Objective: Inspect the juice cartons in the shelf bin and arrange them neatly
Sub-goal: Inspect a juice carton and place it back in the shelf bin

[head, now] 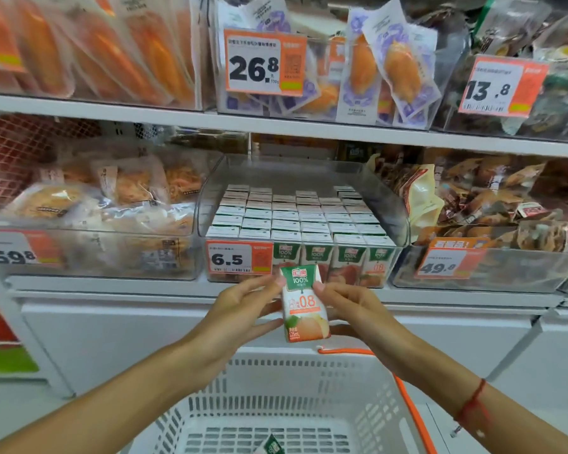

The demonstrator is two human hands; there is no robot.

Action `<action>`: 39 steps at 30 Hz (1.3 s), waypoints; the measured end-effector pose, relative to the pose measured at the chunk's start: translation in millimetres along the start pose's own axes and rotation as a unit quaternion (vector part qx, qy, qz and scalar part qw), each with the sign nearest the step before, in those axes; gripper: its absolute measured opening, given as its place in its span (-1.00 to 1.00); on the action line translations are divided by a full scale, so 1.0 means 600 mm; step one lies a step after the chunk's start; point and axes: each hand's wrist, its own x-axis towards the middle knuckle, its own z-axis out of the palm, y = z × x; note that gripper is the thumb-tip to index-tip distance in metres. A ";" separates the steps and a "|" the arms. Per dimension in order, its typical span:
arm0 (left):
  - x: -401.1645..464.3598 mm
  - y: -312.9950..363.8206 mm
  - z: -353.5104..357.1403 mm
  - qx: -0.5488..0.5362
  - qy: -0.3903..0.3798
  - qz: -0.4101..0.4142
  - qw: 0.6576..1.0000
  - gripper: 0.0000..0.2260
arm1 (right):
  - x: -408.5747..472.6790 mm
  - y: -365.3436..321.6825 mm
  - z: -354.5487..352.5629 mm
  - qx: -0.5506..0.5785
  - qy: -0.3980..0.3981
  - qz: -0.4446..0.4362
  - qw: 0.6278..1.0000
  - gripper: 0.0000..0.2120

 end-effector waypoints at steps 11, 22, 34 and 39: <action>0.021 -0.027 -0.011 0.061 0.033 0.016 0.997 -0.79 | 0.009 0.014 -0.018 0.042 -0.021 0.076 0.996 -0.83; 0.017 -0.036 0.007 0.129 -0.028 0.064 0.989 -0.60 | 0.012 0.023 0.000 -0.030 0.090 -0.002 0.995 -0.57; 0.017 -0.019 0.006 0.062 -0.012 -0.007 0.998 -0.55 | -0.006 0.004 -0.017 0.024 -0.006 0.006 1.000 -0.72; 0.015 -0.010 -0.001 0.023 -0.015 0.013 1.000 -0.43 | -0.011 0.000 -0.013 0.049 -0.087 0.035 0.994 -0.50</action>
